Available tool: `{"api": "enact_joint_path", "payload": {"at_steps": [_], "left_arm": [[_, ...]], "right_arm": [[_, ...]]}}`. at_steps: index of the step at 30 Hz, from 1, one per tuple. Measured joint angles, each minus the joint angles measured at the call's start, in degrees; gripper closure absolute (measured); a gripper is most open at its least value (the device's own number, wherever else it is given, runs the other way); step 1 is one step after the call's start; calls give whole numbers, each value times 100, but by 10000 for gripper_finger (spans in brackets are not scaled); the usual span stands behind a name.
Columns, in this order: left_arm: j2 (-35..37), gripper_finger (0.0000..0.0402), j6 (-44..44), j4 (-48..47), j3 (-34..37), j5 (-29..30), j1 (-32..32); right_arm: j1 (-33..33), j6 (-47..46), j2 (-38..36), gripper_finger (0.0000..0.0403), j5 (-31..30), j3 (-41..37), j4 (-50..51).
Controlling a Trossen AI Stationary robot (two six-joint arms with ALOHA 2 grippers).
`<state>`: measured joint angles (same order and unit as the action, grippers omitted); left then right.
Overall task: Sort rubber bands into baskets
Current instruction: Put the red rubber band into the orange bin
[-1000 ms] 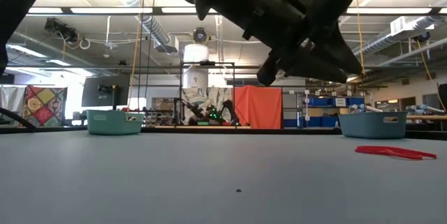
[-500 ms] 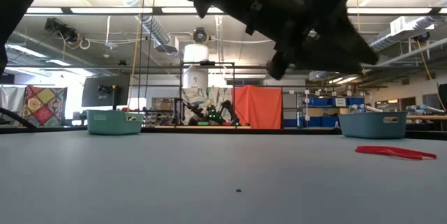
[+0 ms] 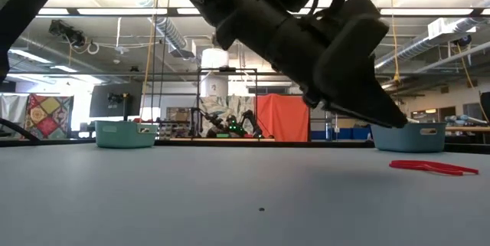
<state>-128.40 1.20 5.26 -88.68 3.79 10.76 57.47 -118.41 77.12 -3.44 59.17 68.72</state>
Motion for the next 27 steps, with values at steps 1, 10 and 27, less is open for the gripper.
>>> {"api": "enact_joint_path", "payload": {"at_steps": [1, 10, 27], "left_arm": [[0, 281, -253, 33, 0, 4, -15], [-467, 282, -759, 521, -60, -784, -154], [-551, 398, 341, -590, -405, -1154, -200]], "right_arm": [[0, 0, 0, 99, 2, 1, -4], [0, 46, 2, 99, 55, 1, -155], [-11, 308, 0, 99, -30, -1, -215]]}}
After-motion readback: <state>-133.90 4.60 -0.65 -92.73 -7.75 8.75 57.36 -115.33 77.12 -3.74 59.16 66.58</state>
